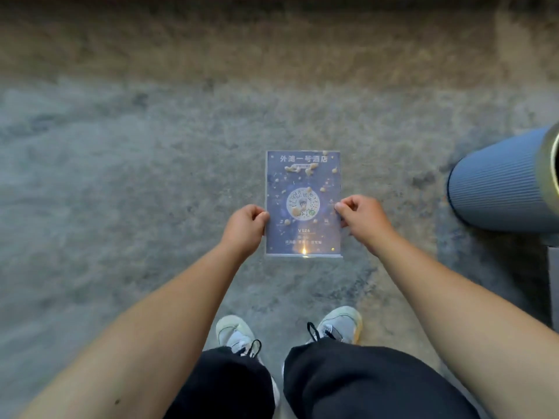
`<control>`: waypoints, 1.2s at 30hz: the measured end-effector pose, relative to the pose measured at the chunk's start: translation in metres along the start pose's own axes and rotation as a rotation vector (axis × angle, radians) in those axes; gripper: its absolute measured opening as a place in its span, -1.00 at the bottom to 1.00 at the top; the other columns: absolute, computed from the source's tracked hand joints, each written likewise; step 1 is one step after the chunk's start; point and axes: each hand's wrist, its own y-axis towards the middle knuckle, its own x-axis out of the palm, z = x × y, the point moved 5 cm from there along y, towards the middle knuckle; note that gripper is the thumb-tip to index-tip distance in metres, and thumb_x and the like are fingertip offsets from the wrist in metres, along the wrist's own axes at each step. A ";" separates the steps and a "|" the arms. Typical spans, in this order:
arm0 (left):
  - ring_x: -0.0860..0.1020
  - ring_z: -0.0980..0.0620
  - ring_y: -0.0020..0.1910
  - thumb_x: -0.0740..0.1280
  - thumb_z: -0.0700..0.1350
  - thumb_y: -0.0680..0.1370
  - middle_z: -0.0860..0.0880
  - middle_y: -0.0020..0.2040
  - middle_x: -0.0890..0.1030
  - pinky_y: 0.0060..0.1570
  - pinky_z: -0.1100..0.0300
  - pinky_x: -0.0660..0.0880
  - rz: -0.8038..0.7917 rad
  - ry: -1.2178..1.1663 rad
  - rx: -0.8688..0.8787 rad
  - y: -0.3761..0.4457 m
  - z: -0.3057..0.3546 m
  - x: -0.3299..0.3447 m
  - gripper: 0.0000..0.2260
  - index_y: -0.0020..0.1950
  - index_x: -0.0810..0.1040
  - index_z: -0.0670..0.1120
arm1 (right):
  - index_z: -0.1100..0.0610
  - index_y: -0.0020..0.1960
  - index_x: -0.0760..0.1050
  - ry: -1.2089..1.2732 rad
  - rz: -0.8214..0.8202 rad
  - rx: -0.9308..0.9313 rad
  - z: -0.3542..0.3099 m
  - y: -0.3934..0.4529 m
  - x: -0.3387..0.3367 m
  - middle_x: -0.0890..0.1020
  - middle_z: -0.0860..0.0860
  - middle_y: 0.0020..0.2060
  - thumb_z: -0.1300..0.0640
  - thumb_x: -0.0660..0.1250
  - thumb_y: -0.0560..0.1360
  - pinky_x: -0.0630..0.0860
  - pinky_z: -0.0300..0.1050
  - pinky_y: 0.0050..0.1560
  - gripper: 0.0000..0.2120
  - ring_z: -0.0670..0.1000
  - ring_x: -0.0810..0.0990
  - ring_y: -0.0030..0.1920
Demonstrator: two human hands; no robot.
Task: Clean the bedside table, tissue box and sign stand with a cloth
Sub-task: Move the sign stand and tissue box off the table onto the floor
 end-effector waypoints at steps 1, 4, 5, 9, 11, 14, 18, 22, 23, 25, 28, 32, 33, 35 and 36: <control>0.59 -0.07 -0.21 0.26 -0.09 0.60 -0.06 -0.22 0.65 0.01 -0.11 0.59 -0.004 0.008 -0.010 0.011 -0.016 0.007 -0.83 -0.18 0.53 -0.03 | 0.05 -0.22 0.52 -0.017 -0.035 0.014 0.012 0.010 0.014 0.66 0.06 -0.28 0.12 0.31 0.55 0.52 -0.01 -0.19 -0.83 0.05 0.65 -0.27; 0.63 -0.12 -0.11 0.25 -0.06 0.61 -0.08 -0.16 0.66 0.03 -0.11 0.58 -0.017 0.040 -0.054 0.041 -0.053 0.024 -0.83 -0.16 0.53 -0.03 | 0.10 -0.25 0.50 -0.070 -0.096 0.040 0.041 0.038 0.046 0.66 0.10 -0.30 0.14 0.30 0.56 0.51 0.02 -0.21 -0.80 0.07 0.65 -0.28; 0.63 -0.12 -0.09 0.24 -0.05 0.61 -0.08 -0.14 0.67 0.03 -0.12 0.58 -0.014 0.048 -0.063 0.051 -0.064 0.028 -0.83 -0.16 0.53 -0.02 | 0.11 -0.25 0.51 -0.080 -0.108 0.041 0.048 0.047 0.055 0.66 0.10 -0.32 0.13 0.30 0.56 0.52 0.03 -0.20 -0.80 0.09 0.65 -0.27; 0.65 -0.13 -0.10 0.23 -0.04 0.60 -0.07 -0.16 0.68 0.00 -0.13 0.60 0.000 0.079 -0.078 0.085 -0.089 0.033 -0.82 -0.14 0.55 -0.06 | 0.09 -0.21 0.52 -0.142 -0.130 0.011 0.059 0.080 0.079 0.67 0.02 -0.33 0.05 0.29 0.55 0.58 0.08 -0.13 -0.80 0.08 0.68 -0.23; 0.65 -0.13 -0.10 0.24 -0.05 0.60 -0.08 -0.16 0.68 -0.01 -0.10 0.60 0.015 0.070 -0.073 0.100 -0.092 0.033 -0.82 -0.15 0.54 -0.06 | 0.10 -0.20 0.53 -0.134 -0.124 0.006 0.059 0.095 0.086 0.67 0.03 -0.34 0.05 0.29 0.55 0.59 0.09 -0.14 -0.81 0.10 0.68 -0.24; 0.65 -0.12 -0.09 0.24 -0.06 0.61 -0.09 -0.13 0.68 -0.02 -0.05 0.60 0.036 0.075 -0.045 0.121 -0.089 0.035 -0.82 -0.15 0.54 -0.05 | 0.11 -0.20 0.53 -0.110 -0.095 -0.004 0.059 0.117 0.089 0.67 0.07 -0.33 0.09 0.29 0.56 0.60 0.10 -0.15 -0.82 0.16 0.68 -0.23; 0.62 -0.09 -0.11 0.24 -0.04 0.62 -0.07 -0.11 0.66 -0.03 0.03 0.56 0.045 0.108 -0.007 0.144 -0.082 0.041 -0.83 -0.12 0.53 -0.06 | 0.11 -0.20 0.53 -0.102 -0.064 -0.002 0.063 0.140 0.090 0.68 0.09 -0.27 0.08 0.29 0.56 0.63 0.14 -0.05 -0.82 0.10 0.68 -0.23; 0.58 -0.09 -0.15 0.24 -0.02 0.61 -0.08 -0.12 0.64 -0.09 0.07 0.50 0.045 0.134 -0.024 0.157 -0.082 0.044 -0.82 -0.07 0.53 -0.09 | 0.11 -0.20 0.55 -0.084 -0.023 0.019 0.067 0.149 0.092 0.68 0.06 -0.27 0.08 0.31 0.55 0.63 0.14 -0.02 -0.82 0.06 0.67 -0.26; 0.59 -0.09 -0.14 0.24 -0.02 0.61 -0.09 -0.12 0.65 -0.07 0.07 0.51 0.043 0.128 -0.030 0.158 -0.082 0.044 -0.82 -0.07 0.54 -0.10 | 0.11 -0.20 0.55 -0.079 -0.018 0.023 0.067 0.150 0.092 0.68 0.06 -0.27 0.08 0.31 0.55 0.63 0.15 -0.02 -0.81 0.05 0.67 -0.27; 0.61 -0.11 -0.09 0.24 -0.03 0.61 -0.10 -0.09 0.66 -0.04 0.05 0.53 0.037 0.112 -0.044 0.159 -0.083 0.045 -0.82 -0.05 0.55 -0.11 | 0.11 -0.21 0.55 -0.071 -0.019 0.030 0.067 0.151 0.093 0.68 0.06 -0.29 0.09 0.32 0.55 0.63 0.16 -0.03 -0.81 0.07 0.67 -0.26; 0.63 -0.13 -0.04 0.25 -0.04 0.61 -0.12 -0.05 0.67 0.04 -0.01 0.56 0.008 0.087 -0.059 0.161 -0.084 0.045 -0.83 -0.04 0.55 -0.11 | 0.11 -0.22 0.55 -0.078 -0.020 0.037 0.068 0.151 0.093 0.68 0.07 -0.31 0.09 0.32 0.55 0.63 0.17 -0.03 -0.81 0.10 0.68 -0.23; 0.65 -0.13 -0.03 0.26 -0.03 0.60 -0.11 -0.05 0.68 0.09 -0.12 0.57 -0.033 0.074 -0.064 0.167 -0.087 0.045 -0.84 -0.08 0.55 -0.07 | 0.13 -0.19 0.56 -0.088 -0.022 0.025 0.069 0.153 0.093 0.68 0.08 -0.29 0.08 0.32 0.56 0.62 0.19 -0.02 -0.81 0.11 0.68 -0.22; 0.64 -0.13 -0.03 0.26 -0.02 0.60 -0.11 -0.05 0.68 0.09 -0.12 0.57 -0.036 0.074 -0.063 0.167 -0.087 0.044 -0.84 -0.07 0.55 -0.07 | 0.13 -0.19 0.55 -0.089 -0.024 0.021 0.070 0.153 0.094 0.68 0.08 -0.29 0.09 0.31 0.56 0.62 0.18 -0.02 -0.82 0.10 0.68 -0.22; 0.64 -0.13 -0.02 0.25 -0.02 0.60 -0.10 -0.05 0.68 0.10 -0.13 0.57 -0.040 0.072 -0.058 0.167 -0.088 0.044 -0.83 -0.05 0.56 -0.08 | 0.13 -0.17 0.55 -0.090 -0.023 0.016 0.070 0.152 0.094 0.68 0.07 -0.27 0.09 0.31 0.57 0.62 0.17 -0.01 -0.82 0.08 0.68 -0.22; 0.64 -0.13 -0.02 0.25 -0.01 0.60 -0.10 -0.05 0.68 0.10 -0.13 0.57 -0.044 0.070 -0.055 0.166 -0.088 0.044 -0.82 -0.04 0.56 -0.08 | 0.14 -0.16 0.56 -0.095 -0.023 0.013 0.069 0.151 0.094 0.68 0.06 -0.26 0.09 0.30 0.57 0.62 0.16 0.00 -0.82 0.07 0.68 -0.22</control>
